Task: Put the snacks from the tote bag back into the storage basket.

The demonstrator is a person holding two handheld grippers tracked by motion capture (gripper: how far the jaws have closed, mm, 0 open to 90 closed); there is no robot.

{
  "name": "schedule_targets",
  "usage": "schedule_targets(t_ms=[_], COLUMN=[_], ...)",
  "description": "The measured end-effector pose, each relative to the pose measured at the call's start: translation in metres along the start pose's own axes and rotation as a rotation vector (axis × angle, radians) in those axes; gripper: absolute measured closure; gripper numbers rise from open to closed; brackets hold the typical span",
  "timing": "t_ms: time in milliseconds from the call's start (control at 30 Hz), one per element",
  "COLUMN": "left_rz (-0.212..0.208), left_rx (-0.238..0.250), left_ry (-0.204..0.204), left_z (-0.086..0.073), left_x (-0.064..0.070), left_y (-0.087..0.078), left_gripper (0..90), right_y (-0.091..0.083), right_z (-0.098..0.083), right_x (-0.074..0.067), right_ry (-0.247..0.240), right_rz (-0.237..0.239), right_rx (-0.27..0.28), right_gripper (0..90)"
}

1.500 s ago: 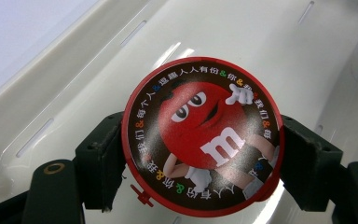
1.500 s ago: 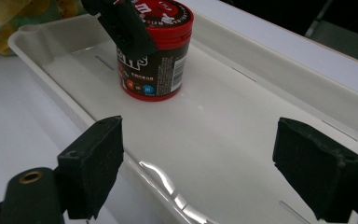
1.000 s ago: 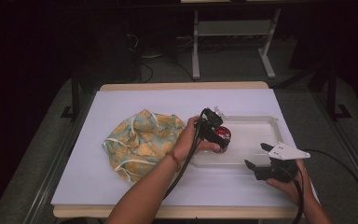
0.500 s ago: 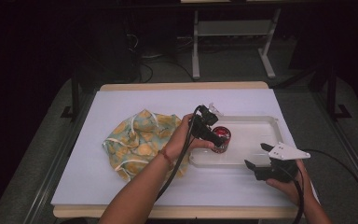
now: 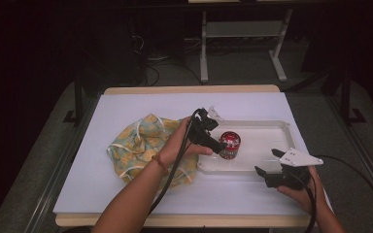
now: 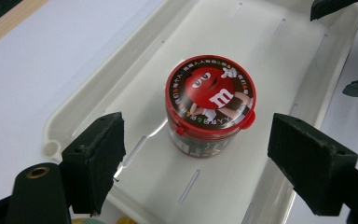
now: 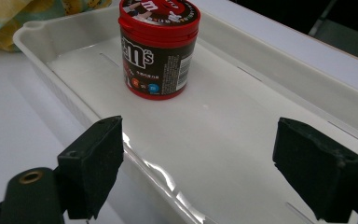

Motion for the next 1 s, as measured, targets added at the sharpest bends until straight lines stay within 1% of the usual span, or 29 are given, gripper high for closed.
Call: schedule_targets(t_ms=[67,100,200,267,367,433,500,567,633,733,767,1000], left_rz=[0.003,0.01,0.002,0.005,0.009,0.004,0.012,0.02,0.03,0.037,0.045,0.058], left_rx=[-0.003,0.001,0.017,0.008,0.001,-0.001,-0.012,-0.024,-0.028,-0.027,-0.028,-0.025], left_ry=[0.004,-0.003,0.005,0.029,0.045,0.057,0.065,0.086,0.095,0.101,0.103,0.108], left_z=[-0.002,-0.002,-0.002,-0.002,-0.003,-0.004,-0.005,-0.007,-0.008,-0.01,-0.012,-0.022], left_x=[-0.002,-0.003,-0.004,-0.003,-0.002,-0.001,-0.002,-0.002,-0.002,-0.004,-0.005,-0.009], left_y=[-0.002,-0.003,-0.007,-0.009,-0.011,-0.013,-0.014,-0.016,-0.019,-0.023,-0.025,-0.036], left_gripper=[18.4,18.4,18.4,18.4,18.2,18.2,18.4,22.3,22.4,19.9,19.9,20.7], right_y=[0.0,0.0,0.0,0.0,0.0,-0.001,-0.002,-0.001,-0.001,-0.001,-0.001,-0.002], right_z=[0.0,0.0,0.0,0.0,0.0,0.001,0.002,0.001,0.001,0.001,0.001,0.002], right_x=[0.0,0.0,0.0,0.0,0.0,0.0,0.0,0.0,0.0,-0.001,-0.001,-0.001], right_ry=[-0.002,-0.002,-0.002,-0.003,-0.005,-0.004,0.0,-0.004,-0.004,-0.003,-0.004,-0.003], right_rz=[-0.001,-0.001,0.0,0.0,-0.001,-0.001,-0.001,-0.002,-0.001,0.0,0.0,-0.001], right_rx=[0.0,-0.001,0.0,0.0,0.003,0.01,0.011,0.01,0.01,0.009,0.009,0.014], right_gripper=[15.6,15.6,15.6,15.6,15.7,15.7,15.6,15.7,15.7,15.6,15.7,15.6])
Point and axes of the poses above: each handheld gripper's, and its own axes: y roughly forward along the jaws, z roughly out of its top, x roughly to its right, the point moved 8 cm from there along y, roughly forward along the jaws, and after that the axes turned 9 degrees about y, right-handed, at the moved point
